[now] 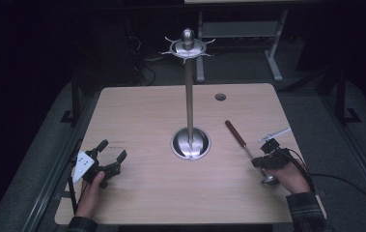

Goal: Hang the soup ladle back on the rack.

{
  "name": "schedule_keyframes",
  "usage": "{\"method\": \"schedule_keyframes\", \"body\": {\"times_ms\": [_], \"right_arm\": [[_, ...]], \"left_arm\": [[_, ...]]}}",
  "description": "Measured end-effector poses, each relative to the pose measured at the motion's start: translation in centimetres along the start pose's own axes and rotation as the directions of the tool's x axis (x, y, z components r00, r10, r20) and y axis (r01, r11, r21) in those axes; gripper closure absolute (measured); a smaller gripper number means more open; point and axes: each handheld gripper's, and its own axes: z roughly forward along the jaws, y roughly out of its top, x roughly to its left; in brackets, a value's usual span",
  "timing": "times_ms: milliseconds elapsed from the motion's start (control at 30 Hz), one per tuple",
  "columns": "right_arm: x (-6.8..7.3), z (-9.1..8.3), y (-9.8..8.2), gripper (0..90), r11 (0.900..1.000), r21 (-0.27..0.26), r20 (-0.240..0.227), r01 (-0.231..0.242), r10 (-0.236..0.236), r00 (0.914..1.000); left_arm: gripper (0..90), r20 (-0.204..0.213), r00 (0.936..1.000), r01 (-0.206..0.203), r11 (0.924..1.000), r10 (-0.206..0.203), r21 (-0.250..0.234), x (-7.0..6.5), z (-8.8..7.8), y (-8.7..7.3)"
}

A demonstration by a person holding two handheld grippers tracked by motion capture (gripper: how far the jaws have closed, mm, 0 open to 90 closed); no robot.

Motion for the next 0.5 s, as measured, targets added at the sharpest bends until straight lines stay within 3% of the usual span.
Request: {"method": "schedule_keyframes", "body": {"times_ms": [167,500], "right_arm": [[-0.4,0.4,1.2,68.0,0.999,-0.003,0.021,-0.032,0.032,0.9993],[-0.8,1.3,4.7,59.9,0.998,0.035,0.056,-0.060,0.058,0.9968]], "left_arm": [[14.3,0.001,1.0000,0.001,1.0000,-0.001,0.004,0.0,0.0,0.0],[14.3,0.003,0.9999,0.011,0.9999,-0.011,-0.010,-0.1,0.1,0.0]]}}
